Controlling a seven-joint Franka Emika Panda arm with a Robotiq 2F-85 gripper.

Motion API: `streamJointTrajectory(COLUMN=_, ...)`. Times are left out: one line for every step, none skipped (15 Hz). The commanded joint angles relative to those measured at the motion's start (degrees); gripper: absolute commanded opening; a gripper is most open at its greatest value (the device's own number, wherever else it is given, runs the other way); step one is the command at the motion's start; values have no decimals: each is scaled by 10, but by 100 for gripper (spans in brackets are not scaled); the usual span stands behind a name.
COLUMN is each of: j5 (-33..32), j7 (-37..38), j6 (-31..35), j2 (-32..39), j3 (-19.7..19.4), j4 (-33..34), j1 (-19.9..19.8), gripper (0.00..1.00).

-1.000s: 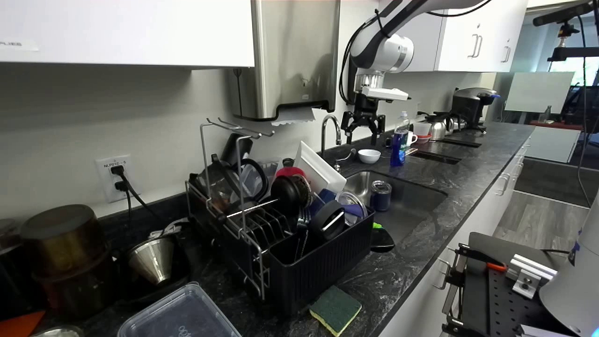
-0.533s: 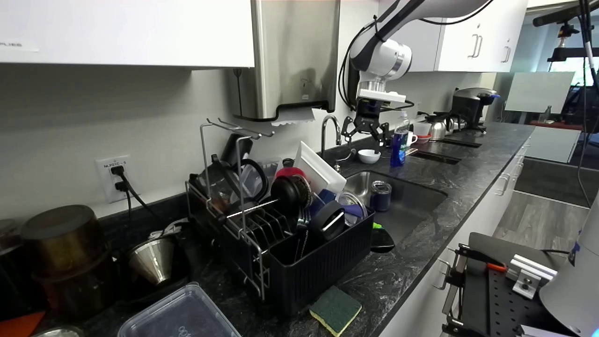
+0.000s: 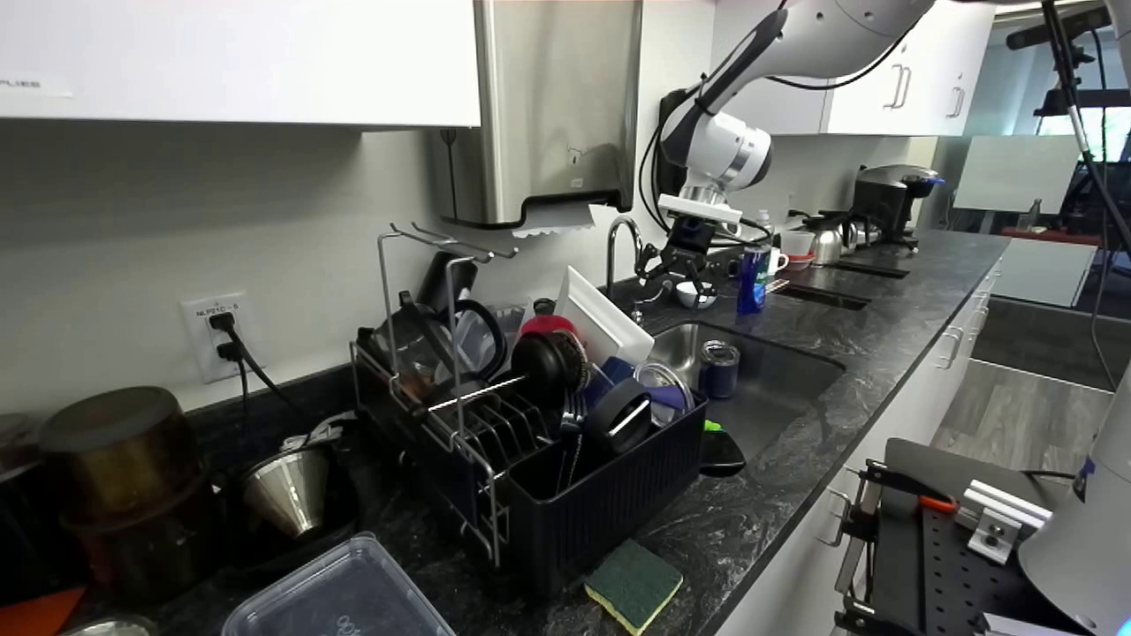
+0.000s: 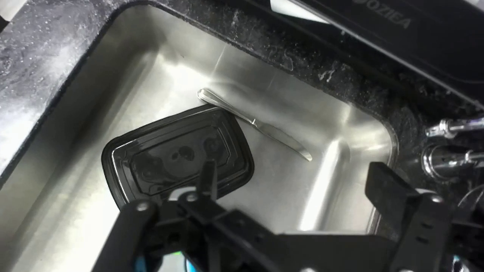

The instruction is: Move the thermo cup to the left then to the right and remove the lid

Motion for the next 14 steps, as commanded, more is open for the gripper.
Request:
streamJointTrajectory(j5=27, j7=22, j6=31, j2=2, j3=-10, j4=-12, j1=-17, gripper=100)
streamJointTrajectory(j5=24, j7=28, j6=42, j2=3, j3=-17, j4=-17, j1=-19, gripper=100)
streamJointTrajectory(j5=24, j7=33, j6=52, j2=4, j3=-21, j4=-20, j1=-21, gripper=100)
streamJointTrajectory(j5=21, j7=40, j6=60, j2=3, j3=-25, j4=-24, j1=-23, gripper=100)
streamJointTrajectory(j5=21, j7=41, j6=65, j2=2, j3=-25, j4=-27, j1=-25, gripper=100)
streamJointTrajectory(j5=20, j7=31, j6=60, j2=-2, j3=-23, j4=-28, j1=-27, gripper=100)
streamJointTrajectory(j5=8, j7=30, j6=48, j2=8, j3=-24, j4=-15, j1=-30, gripper=100)
streamJointTrajectory(j5=8, j7=30, j6=48, j2=8, j3=-24, j4=-15, j1=-29, gripper=100)
streamJointTrajectory(j5=8, j7=30, j6=48, j2=7, j3=-24, j4=-15, j1=-28, gripper=100)
streamJointTrajectory(j5=8, j7=30, j6=48, j2=7, j3=-23, j4=-15, j1=-28, gripper=100)
streamJointTrajectory(j5=8, j7=30, j6=48, j2=7, j3=-23, j4=-15, j1=-28, gripper=100)
streamJointTrajectory(j5=8, j7=30, j6=48, j2=7, j3=-23, j4=-15, j1=-28, gripper=100)
streamJointTrajectory(j5=8, j7=30, j6=48, j2=7, j3=-23, j4=-15, j1=-28, gripper=100)
streamJointTrajectory(j5=8, j7=30, j6=48, j2=7, j3=-23, j4=-15, j1=-28, gripper=100)
